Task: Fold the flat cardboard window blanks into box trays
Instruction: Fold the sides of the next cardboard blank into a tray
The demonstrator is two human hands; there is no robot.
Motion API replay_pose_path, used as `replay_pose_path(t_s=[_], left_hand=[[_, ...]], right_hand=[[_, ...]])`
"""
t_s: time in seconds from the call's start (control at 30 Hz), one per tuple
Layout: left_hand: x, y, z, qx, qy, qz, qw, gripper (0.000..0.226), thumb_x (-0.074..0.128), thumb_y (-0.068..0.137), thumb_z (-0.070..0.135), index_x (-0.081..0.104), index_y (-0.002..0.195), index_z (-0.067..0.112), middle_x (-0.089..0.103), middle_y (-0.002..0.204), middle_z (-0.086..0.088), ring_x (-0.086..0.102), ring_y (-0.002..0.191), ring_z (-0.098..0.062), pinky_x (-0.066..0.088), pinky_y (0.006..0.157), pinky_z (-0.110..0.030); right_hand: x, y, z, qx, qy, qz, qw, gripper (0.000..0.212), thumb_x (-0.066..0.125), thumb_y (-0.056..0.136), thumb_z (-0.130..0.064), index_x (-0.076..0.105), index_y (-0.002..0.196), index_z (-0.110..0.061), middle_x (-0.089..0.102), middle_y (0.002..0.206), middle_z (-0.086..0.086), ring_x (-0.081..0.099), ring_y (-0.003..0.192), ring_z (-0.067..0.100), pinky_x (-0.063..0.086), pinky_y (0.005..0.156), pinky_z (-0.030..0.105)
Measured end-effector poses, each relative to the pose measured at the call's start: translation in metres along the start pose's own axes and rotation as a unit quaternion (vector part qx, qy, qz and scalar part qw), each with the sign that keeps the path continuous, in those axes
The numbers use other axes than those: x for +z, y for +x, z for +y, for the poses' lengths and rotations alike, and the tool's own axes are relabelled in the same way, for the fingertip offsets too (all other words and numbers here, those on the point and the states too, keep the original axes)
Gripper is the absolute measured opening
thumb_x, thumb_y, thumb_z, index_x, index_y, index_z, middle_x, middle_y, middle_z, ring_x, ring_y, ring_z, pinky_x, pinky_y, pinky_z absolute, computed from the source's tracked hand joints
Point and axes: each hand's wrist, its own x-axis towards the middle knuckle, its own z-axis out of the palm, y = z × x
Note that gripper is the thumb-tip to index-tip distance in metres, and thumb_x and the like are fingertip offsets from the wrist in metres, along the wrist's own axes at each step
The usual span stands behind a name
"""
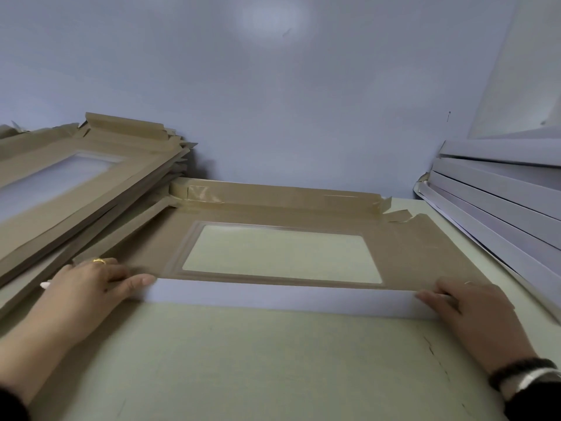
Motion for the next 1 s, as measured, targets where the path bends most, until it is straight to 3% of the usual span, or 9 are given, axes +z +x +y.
replay_pose_path(t_s=[0.2,0.33,0.5,0.6,0.67,0.7,0.77,0.87,1.0], left_hand=[[-0.004,0.012,0.013,-0.062,-0.010,-0.056,0.996,0.041,0.040,0.064,0.069,0.049,0.048,0.033,0.055,0.053,0.010,0.051,0.065,-0.015,0.022,0.065,-0.031],[-0.003,0.020,0.014,-0.105,0.058,-0.067,0.991,0.054,0.053,0.068,0.070,0.047,0.052,0.019,0.054,0.055,0.005,0.050,0.067,-0.017,0.023,0.063,-0.031],[0.003,0.016,0.019,-0.131,0.066,-0.067,0.987,0.034,0.066,0.073,0.056,0.055,0.067,0.024,0.047,0.080,0.001,0.045,0.097,-0.026,0.020,0.091,-0.034],[0.006,0.011,0.027,-0.111,0.012,-0.049,0.993,0.021,0.069,0.080,0.033,0.063,0.095,0.020,0.056,0.102,-0.006,0.044,0.113,-0.032,0.022,0.097,-0.039],[0.012,0.007,0.041,-0.050,-0.019,-0.034,0.998,0.031,0.063,0.085,0.011,0.062,0.115,0.011,0.058,0.120,-0.013,0.044,0.121,-0.035,0.030,0.100,-0.044],[0.013,0.004,0.053,-0.019,-0.037,-0.037,0.998,0.036,0.056,0.088,0.010,0.058,0.124,0.010,0.055,0.128,-0.014,0.043,0.126,-0.035,0.032,0.101,-0.045],[0.018,-0.003,0.084,0.035,-0.041,-0.096,0.994,0.052,0.032,0.091,0.043,0.038,0.140,0.027,0.033,0.149,-0.002,0.026,0.139,-0.023,0.021,0.111,-0.038],[0.030,-0.011,0.127,0.078,-0.005,-0.196,0.978,0.103,-0.030,0.050,0.083,0.003,0.142,0.049,-0.009,0.152,0.016,-0.011,0.142,-0.007,-0.007,0.113,-0.029],[0.041,-0.010,0.147,0.072,0.023,-0.235,0.969,0.068,-0.002,0.081,0.070,-0.002,0.144,0.046,-0.012,0.156,0.010,-0.017,0.142,-0.010,-0.013,0.113,-0.033]], right_hand=[[0.005,0.009,0.000,0.026,0.001,-0.033,0.999,0.039,0.068,0.079,-0.032,0.041,0.053,-0.021,0.048,0.050,-0.004,0.047,0.059,0.026,0.026,0.060,0.036],[0.006,0.013,0.001,0.074,0.003,-0.050,0.996,0.032,0.069,0.076,-0.040,0.047,0.060,-0.024,0.055,0.063,-0.004,0.049,0.071,0.023,0.029,0.066,0.034],[0.010,0.017,0.005,0.122,-0.014,-0.075,0.990,0.027,0.065,0.077,-0.049,0.059,0.094,-0.029,0.060,0.100,-0.005,0.051,0.102,0.022,0.029,0.092,0.035],[0.015,0.018,0.008,0.155,-0.096,-0.176,0.967,0.053,0.039,0.089,-0.058,0.034,0.136,-0.035,0.031,0.146,-0.006,0.023,0.136,0.016,0.006,0.112,0.037],[0.019,0.017,0.005,0.153,-0.141,-0.210,0.955,0.054,0.023,0.093,-0.057,0.014,0.143,-0.038,0.011,0.154,-0.008,0.005,0.142,0.014,-0.004,0.114,0.039],[0.020,0.016,0.002,0.148,-0.162,-0.211,0.953,0.053,0.018,0.094,-0.054,0.009,0.144,-0.038,0.005,0.155,-0.007,0.000,0.143,0.014,-0.005,0.114,0.040],[0.023,0.015,-0.013,0.108,-0.208,-0.191,0.953,0.050,0.013,0.097,-0.042,0.003,0.145,-0.035,-0.001,0.156,-0.007,-0.004,0.143,0.014,-0.003,0.114,0.041],[0.031,0.011,-0.046,-0.011,-0.175,-0.154,0.972,0.050,0.016,0.098,-0.034,0.001,0.146,-0.034,-0.004,0.155,-0.012,-0.003,0.142,0.010,0.001,0.114,0.036],[0.046,0.000,-0.099,-0.154,-0.045,-0.209,0.965,0.052,0.019,0.097,-0.047,0.000,0.145,-0.040,-0.011,0.153,-0.019,-0.013,0.140,0.004,-0.012,0.113,0.033]])
